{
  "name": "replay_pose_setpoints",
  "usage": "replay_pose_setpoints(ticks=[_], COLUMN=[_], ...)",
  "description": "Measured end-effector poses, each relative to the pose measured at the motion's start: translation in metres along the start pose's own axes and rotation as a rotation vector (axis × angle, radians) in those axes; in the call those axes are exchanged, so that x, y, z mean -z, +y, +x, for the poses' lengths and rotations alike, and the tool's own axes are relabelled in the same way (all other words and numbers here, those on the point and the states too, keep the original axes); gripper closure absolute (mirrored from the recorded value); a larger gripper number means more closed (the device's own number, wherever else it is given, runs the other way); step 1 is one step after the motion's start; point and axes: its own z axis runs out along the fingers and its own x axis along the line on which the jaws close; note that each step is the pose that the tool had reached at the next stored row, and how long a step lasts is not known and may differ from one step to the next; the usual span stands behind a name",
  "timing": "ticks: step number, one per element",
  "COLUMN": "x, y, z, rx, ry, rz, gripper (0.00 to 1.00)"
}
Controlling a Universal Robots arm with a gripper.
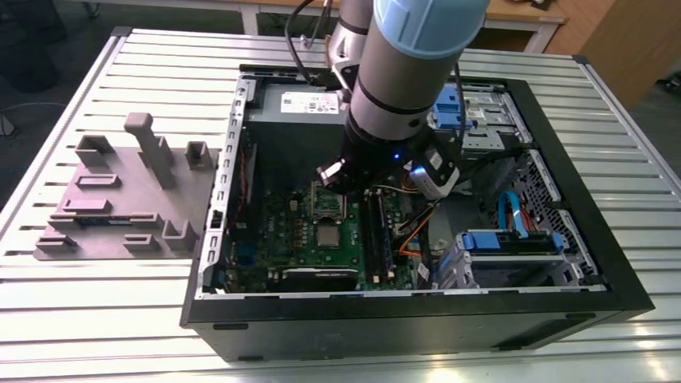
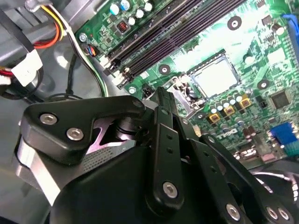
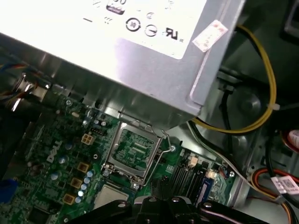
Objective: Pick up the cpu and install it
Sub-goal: 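Close the cpu cover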
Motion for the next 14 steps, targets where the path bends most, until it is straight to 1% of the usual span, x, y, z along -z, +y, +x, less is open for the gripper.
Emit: replay_pose_setpoints(ticks=[5,7,11,14], x=[-0.0016,-0.0019,-0.0031,-0.0031], y=[-0.0004,-0.0008,0.0005,0.0004], z=[-0.0003,-0.0022,-0.0081,-0.0084], rx=[0.07,0.075,0.075,0.075], ry=[0.0093,0.01,0.0099,0.0099], rz=[0.0003,0.0003,0.0002,0.0002], gripper=[0.89,0.89,0.89,0.89])
